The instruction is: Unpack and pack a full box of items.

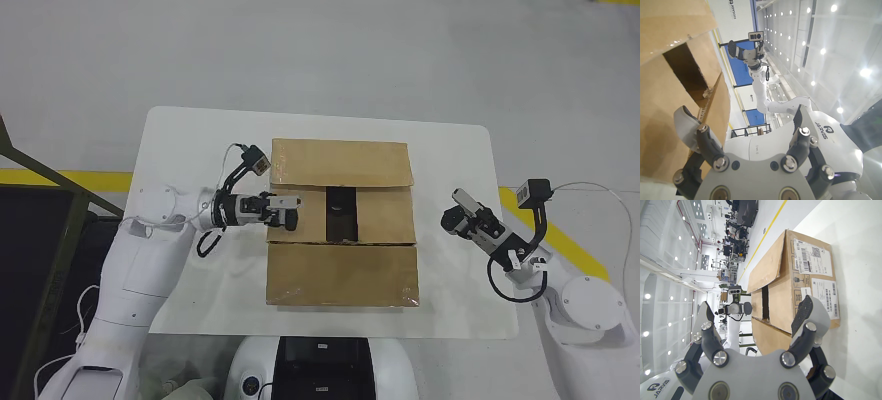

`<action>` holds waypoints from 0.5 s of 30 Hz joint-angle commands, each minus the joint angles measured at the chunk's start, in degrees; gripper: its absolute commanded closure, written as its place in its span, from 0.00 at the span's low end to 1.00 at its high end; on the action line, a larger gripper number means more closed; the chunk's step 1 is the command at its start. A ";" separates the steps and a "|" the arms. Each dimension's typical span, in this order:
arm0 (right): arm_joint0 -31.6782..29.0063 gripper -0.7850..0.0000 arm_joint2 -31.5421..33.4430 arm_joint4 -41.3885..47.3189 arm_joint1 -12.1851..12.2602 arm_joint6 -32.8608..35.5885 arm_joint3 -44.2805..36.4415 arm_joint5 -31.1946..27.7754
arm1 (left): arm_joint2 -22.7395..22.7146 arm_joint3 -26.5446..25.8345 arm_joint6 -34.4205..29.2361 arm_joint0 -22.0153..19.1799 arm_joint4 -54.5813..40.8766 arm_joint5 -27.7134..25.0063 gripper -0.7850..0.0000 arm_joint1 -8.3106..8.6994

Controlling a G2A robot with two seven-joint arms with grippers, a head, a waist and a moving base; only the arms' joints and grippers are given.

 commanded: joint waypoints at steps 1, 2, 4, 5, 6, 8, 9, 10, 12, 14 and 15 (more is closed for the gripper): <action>0.00 0.00 0.00 0.00 0.00 0.00 0.00 0.00 | 0.06 0.21 1.74 0.18 0.06 1.33 0.00 0.06; 0.00 0.00 0.00 0.00 0.00 0.00 0.00 0.00 | 0.07 0.24 2.50 0.16 0.00 1.87 0.00 0.09; 0.00 0.00 0.00 0.00 0.00 0.00 0.00 0.00 | 0.15 0.52 3.76 0.08 0.82 2.51 0.00 0.18; 0.00 0.00 0.00 0.00 0.00 0.00 0.00 0.00 | 0.18 0.59 4.43 0.01 0.89 2.71 0.00 0.20; 0.00 0.00 0.00 0.00 0.00 0.00 0.00 0.00 | 0.21 0.83 5.20 0.02 1.01 2.89 0.00 0.22; 0.00 0.00 0.00 0.00 0.00 0.00 0.00 0.00 | 0.09 1.18 7.50 -0.07 0.90 2.60 0.00 0.20; 0.00 0.00 0.00 0.00 0.00 0.00 0.00 0.00 | 0.13 1.31 8.68 -0.11 0.77 2.54 0.00 0.17; 0.00 0.00 0.00 0.00 0.00 0.00 0.00 0.00 | 0.05 1.46 9.95 -0.25 0.41 2.24 0.00 0.12; 0.00 0.00 0.00 0.00 0.00 0.00 0.00 0.00 | 0.05 2.02 12.30 -0.64 0.82 1.26 0.00 0.06; 0.00 0.00 0.00 0.00 0.00 0.00 0.00 0.00 | 0.18 2.69 13.89 -1.23 0.33 1.05 0.00 -0.02; 0.00 0.00 0.00 0.00 0.00 0.00 0.00 0.00 | 0.18 3.02 14.60 -1.66 0.48 0.62 0.00 -0.04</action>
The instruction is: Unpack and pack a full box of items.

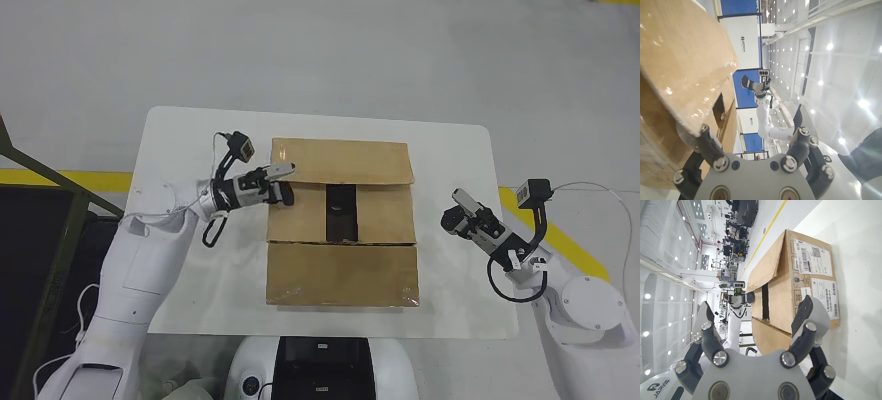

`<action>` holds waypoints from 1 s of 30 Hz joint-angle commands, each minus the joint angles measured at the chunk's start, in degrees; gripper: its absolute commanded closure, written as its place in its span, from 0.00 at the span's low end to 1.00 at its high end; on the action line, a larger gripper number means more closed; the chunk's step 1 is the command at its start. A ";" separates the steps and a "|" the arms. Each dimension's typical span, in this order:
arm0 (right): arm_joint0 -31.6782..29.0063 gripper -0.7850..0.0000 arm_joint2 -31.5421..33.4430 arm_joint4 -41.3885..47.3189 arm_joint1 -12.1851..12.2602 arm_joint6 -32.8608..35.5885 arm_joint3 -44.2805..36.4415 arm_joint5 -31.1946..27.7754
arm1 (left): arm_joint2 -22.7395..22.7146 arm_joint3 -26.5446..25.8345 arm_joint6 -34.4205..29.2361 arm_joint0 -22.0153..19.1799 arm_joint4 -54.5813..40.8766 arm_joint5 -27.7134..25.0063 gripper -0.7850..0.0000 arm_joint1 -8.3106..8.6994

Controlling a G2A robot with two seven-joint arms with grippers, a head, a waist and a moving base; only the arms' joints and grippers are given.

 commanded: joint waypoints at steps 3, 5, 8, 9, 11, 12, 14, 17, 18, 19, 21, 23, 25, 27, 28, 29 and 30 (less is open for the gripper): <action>0.00 0.00 0.00 0.00 0.00 0.00 0.00 0.00 | 0.00 1.74 3.06 -2.01 -0.74 -1.93 0.00 -0.19; 0.00 0.00 0.00 0.00 0.00 0.00 0.00 0.00 | 0.15 2.52 4.46 -3.21 -2.36 -2.92 0.00 -0.41; 0.00 0.00 0.00 0.00 0.00 0.00 0.00 0.00 | 0.44 3.23 5.83 -5.22 -5.41 -4.90 0.00 -0.79; 0.00 0.00 0.00 0.00 0.00 0.00 0.00 0.00 | 0.64 3.56 6.04 -5.82 -6.13 -5.25 0.00 -0.89; 0.00 0.00 0.00 0.00 0.00 0.00 0.00 0.00 | 1.03 4.36 6.55 -7.01 -7.47 -6.22 0.00 -1.12; 0.00 0.00 0.00 0.00 0.00 0.00 0.00 0.00 | 1.32 4.92 6.69 -7.59 -7.93 -6.50 0.00 -1.23; 0.00 0.00 0.00 0.00 0.00 0.00 0.00 0.00 | 1.91 6.08 7.05 -8.64 -8.11 -7.48 0.00 -1.42; 0.00 0.00 0.00 0.00 0.00 0.00 0.00 0.00 | 3.01 7.81 7.47 -10.37 -8.80 -8.51 0.00 -1.77; 0.00 0.00 0.00 0.00 0.00 0.00 0.00 0.00 | 3.42 8.36 7.69 -11.05 -9.08 -8.88 0.00 -1.92; 0.00 0.00 0.00 0.00 0.00 0.00 0.00 0.00 | 3.86 8.95 7.82 -11.70 -9.49 -9.19 0.00 -2.08; 0.00 0.00 0.00 0.00 0.00 0.00 0.00 0.00 | 4.84 10.34 8.27 -13.32 -10.23 -9.88 0.00 -2.44; 0.00 0.00 0.00 0.00 0.00 0.00 0.00 0.00 | 5.92 11.92 8.57 -14.98 -10.93 -10.50 0.00 -2.84; 0.00 0.00 0.00 0.00 0.00 0.00 0.00 0.00 | 6.97 13.73 8.90 -16.70 -11.45 -11.22 0.00 -3.25; 0.00 0.00 0.00 0.00 0.00 0.00 0.00 0.00 | 8.07 15.79 9.17 -18.46 -11.93 -11.91 0.00 -3.69; 0.00 0.00 0.00 0.00 0.00 0.00 0.00 0.00 | 8.58 16.88 9.25 -19.37 -12.03 -12.30 0.00 -3.91; 0.00 0.00 0.00 0.00 0.00 0.00 0.00 0.00 | 9.09 18.13 9.33 -20.29 -12.06 -12.72 0.00 -4.12; 0.00 0.00 0.00 0.00 0.00 0.00 0.00 0.00 | 9.62 19.60 9.45 -21.37 -11.80 -13.28 0.00 -4.34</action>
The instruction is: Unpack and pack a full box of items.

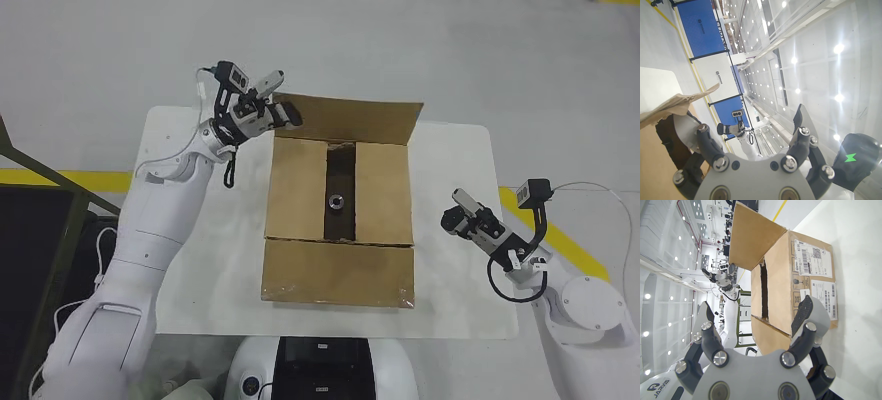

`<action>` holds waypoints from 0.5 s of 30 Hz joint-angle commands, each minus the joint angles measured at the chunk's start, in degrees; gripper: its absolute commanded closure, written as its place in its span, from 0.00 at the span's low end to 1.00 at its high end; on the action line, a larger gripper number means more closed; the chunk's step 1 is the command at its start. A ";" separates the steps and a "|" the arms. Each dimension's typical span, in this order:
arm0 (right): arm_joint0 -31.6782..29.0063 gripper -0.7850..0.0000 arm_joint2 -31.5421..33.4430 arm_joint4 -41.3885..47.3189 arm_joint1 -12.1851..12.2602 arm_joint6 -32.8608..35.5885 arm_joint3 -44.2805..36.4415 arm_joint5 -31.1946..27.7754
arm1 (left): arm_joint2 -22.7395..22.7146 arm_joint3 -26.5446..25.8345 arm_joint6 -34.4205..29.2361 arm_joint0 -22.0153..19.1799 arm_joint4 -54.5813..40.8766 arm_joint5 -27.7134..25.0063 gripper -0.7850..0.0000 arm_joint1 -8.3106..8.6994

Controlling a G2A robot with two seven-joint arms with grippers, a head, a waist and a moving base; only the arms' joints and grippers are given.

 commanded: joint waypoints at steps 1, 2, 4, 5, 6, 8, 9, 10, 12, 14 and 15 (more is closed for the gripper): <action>0.00 0.00 0.00 0.00 0.00 0.00 0.00 0.00 | 1.09 3.24 0.23 -2.22 0.30 -1.01 0.00 -0.45; 0.00 0.00 0.00 0.00 0.00 0.00 0.00 0.00 | 1.60 4.88 0.37 -3.35 0.41 -1.42 0.00 -0.69; 0.00 0.00 0.00 0.00 0.00 0.00 0.00 0.00 | 2.66 8.08 0.21 -5.55 1.01 -2.33 0.00 -1.14; 0.00 0.00 0.00 0.00 0.00 0.00 0.00 0.00 | 3.12 9.75 0.04 -6.65 1.24 -2.71 0.00 -1.36; 0.00 0.00 0.00 0.00 0.00 0.00 0.00 0.00 | 3.59 11.40 -0.16 -7.73 1.67 -3.14 0.00 -1.56; 0.00 0.00 0.00 0.00 0.00 0.00 0.00 0.00 | 4.46 14.61 -0.86 -9.78 2.11 -3.98 0.00 -1.99; 0.00 0.00 0.00 0.00 0.00 0.00 0.00 0.00 | 4.88 16.20 -1.15 -10.73 2.40 -4.37 0.00 -2.20; 0.00 0.00 0.00 0.00 0.00 0.00 0.00 0.00 | 5.31 17.77 -1.36 -11.67 2.78 -4.76 0.00 -2.40; 0.00 0.00 0.00 0.00 0.00 0.00 0.00 0.00 | 6.14 20.73 -1.73 -13.32 3.09 -5.60 0.00 -2.87; 0.00 0.00 0.00 0.00 0.00 0.00 0.00 0.00 | 7.09 23.67 -2.10 -14.83 4.11 -6.60 0.00 -3.32; 0.00 0.00 0.00 0.00 0.00 0.00 0.00 0.00 | 7.53 25.09 -2.32 -15.49 4.42 -7.09 0.00 -3.55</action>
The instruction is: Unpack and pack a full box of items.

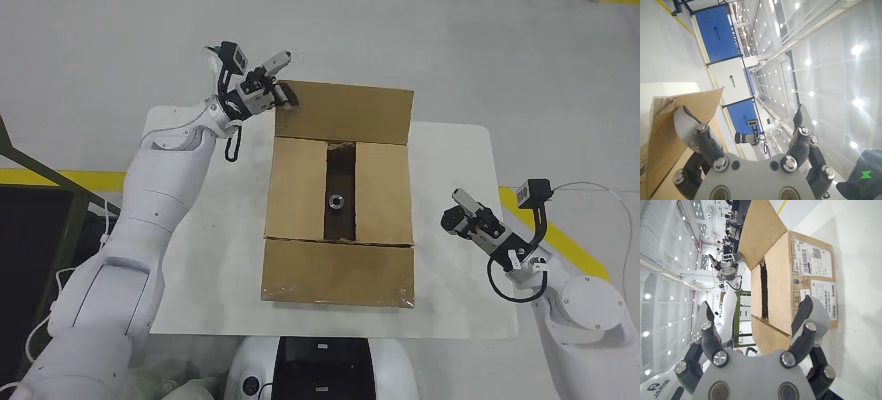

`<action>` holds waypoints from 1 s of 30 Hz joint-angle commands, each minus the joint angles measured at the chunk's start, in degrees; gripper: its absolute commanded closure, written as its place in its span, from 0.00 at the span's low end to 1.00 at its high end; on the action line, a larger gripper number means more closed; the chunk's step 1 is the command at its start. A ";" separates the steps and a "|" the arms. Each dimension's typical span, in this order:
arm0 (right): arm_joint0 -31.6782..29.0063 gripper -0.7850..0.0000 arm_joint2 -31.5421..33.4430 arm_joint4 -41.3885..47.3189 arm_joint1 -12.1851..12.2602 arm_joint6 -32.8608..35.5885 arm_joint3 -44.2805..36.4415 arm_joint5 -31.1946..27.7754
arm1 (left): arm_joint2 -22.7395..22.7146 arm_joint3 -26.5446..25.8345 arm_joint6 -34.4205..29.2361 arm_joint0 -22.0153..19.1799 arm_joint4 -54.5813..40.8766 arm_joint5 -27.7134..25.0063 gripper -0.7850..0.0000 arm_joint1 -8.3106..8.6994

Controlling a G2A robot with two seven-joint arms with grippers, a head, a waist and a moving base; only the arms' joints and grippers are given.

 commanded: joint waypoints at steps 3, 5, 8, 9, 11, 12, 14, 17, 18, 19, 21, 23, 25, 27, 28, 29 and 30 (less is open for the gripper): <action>0.00 0.00 0.00 0.00 0.00 0.00 0.00 0.00 | 1.88 5.82 -0.41 -2.44 1.97 -1.82 0.00 -0.92; 0.00 0.00 0.00 0.00 0.00 0.00 0.00 0.00 | 2.74 8.28 -0.33 -3.46 3.09 -2.69 0.00 -1.37; 0.00 0.00 0.00 0.00 0.00 0.00 0.00 0.00 | 3.88 11.35 -0.86 -4.63 4.28 -3.86 0.00 -2.03; 0.00 0.00 0.00 0.00 0.00 0.00 0.00 0.00 | 4.08 12.34 -1.03 -5.02 4.46 -4.27 0.00 -2.20; 0.00 0.00 0.00 0.00 0.00 0.00 0.00 0.00 | 4.62 14.36 -1.50 -5.74 5.36 -4.69 0.00 -2.50; 0.00 0.00 0.00 0.00 0.00 0.00 0.00 0.00 | 4.92 15.28 -1.90 -6.12 6.08 -5.04 0.00 -2.61; 0.00 0.00 0.00 0.00 0.00 0.00 0.00 0.00 | 5.34 17.13 -2.65 -6.63 6.97 -5.37 0.00 -2.80; 0.00 0.00 0.00 0.00 0.00 0.00 0.00 0.00 | 5.74 19.28 -3.14 -7.31 8.17 -6.12 0.00 -3.02; 0.00 0.00 0.00 0.00 0.00 0.00 0.00 0.00 | 5.85 19.90 -3.28 -7.53 8.55 -6.24 0.00 -3.08; 0.00 0.00 0.00 0.00 0.00 0.00 0.00 0.00 | 5.89 20.37 -3.32 -7.71 8.75 -6.45 0.00 -3.14; 0.00 0.00 0.00 0.00 0.00 0.00 0.00 0.00 | 5.95 21.23 -3.67 -7.99 9.08 -6.53 0.00 -3.24; 0.00 0.00 0.00 0.00 0.00 0.00 0.00 0.00 | 6.07 21.91 -4.51 -8.29 9.65 -6.62 0.00 -3.27; 0.00 0.00 0.00 0.00 0.00 0.00 0.00 0.00 | 6.11 22.44 -5.97 -8.54 9.98 -6.51 0.00 -3.25; 0.00 0.00 0.00 0.00 0.00 0.00 0.00 0.00 | 6.14 22.93 -7.40 -8.75 10.43 -6.40 0.00 -3.17; 0.00 0.00 0.00 0.00 0.00 0.00 0.00 0.00 | 6.11 23.12 -7.92 -8.81 10.58 -6.49 0.00 -3.13; 0.00 0.00 0.00 0.00 0.00 0.00 0.00 0.00 | 6.05 23.27 -8.21 -8.86 10.66 -6.56 0.00 -3.10; 0.00 0.00 0.00 0.00 0.00 0.00 0.00 0.00 | 5.98 23.42 -8.36 -8.89 10.72 -6.68 0.00 -3.06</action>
